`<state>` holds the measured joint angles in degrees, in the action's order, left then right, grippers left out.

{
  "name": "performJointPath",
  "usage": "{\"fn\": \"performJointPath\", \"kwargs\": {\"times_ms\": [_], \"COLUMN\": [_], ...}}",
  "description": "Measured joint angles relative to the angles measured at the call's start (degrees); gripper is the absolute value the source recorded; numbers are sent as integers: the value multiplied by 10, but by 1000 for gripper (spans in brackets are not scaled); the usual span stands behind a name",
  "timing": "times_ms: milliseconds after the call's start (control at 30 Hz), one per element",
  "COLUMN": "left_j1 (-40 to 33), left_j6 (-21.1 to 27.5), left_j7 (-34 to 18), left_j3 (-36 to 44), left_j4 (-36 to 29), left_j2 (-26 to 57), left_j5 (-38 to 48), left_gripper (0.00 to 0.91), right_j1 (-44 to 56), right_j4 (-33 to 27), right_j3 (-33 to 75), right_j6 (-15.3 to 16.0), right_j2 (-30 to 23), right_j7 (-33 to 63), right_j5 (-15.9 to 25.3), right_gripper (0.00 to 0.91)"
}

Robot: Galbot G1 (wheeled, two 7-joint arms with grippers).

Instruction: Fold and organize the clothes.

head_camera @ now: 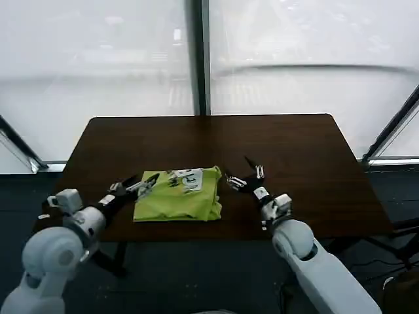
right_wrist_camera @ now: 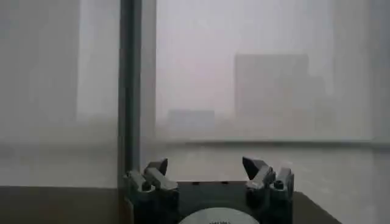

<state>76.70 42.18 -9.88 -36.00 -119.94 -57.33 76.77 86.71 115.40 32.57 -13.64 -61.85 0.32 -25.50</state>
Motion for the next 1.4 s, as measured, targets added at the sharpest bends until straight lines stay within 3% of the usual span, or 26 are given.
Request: {"fn": "performJointPath", "kwargs": {"times_ms": [433, 1033, 1067, 1233, 1400], "left_j1": [-53, -68, -65, -49, -25], "left_j6": [0, 0, 0, 0, 0], "left_j7": [-17, -13, -13, 4, 48], "left_j3": [97, 192, 196, 212, 172], "left_j4": [0, 56, 53, 20, -57], "left_j2": [-58, -155, -164, -197, -172], "left_j5": [-23, -142, -146, -198, -220], "left_gripper": [0, 0, 878, 878, 878], "right_j1": [35, 19, 17, 4, -13], "right_j4": [-5, -19, -21, -25, -31], "right_j3": [32, 21, 19, 7, -10], "right_j6": [1, 5, 5, 13, 24], "right_j2": [-36, -42, -42, -36, -19], "right_j7": [0, 2, 2, 3, 0], "right_j5": [20, 32, 34, 39, 49], "right_gripper": [878, 878, 878, 878, 878]}}
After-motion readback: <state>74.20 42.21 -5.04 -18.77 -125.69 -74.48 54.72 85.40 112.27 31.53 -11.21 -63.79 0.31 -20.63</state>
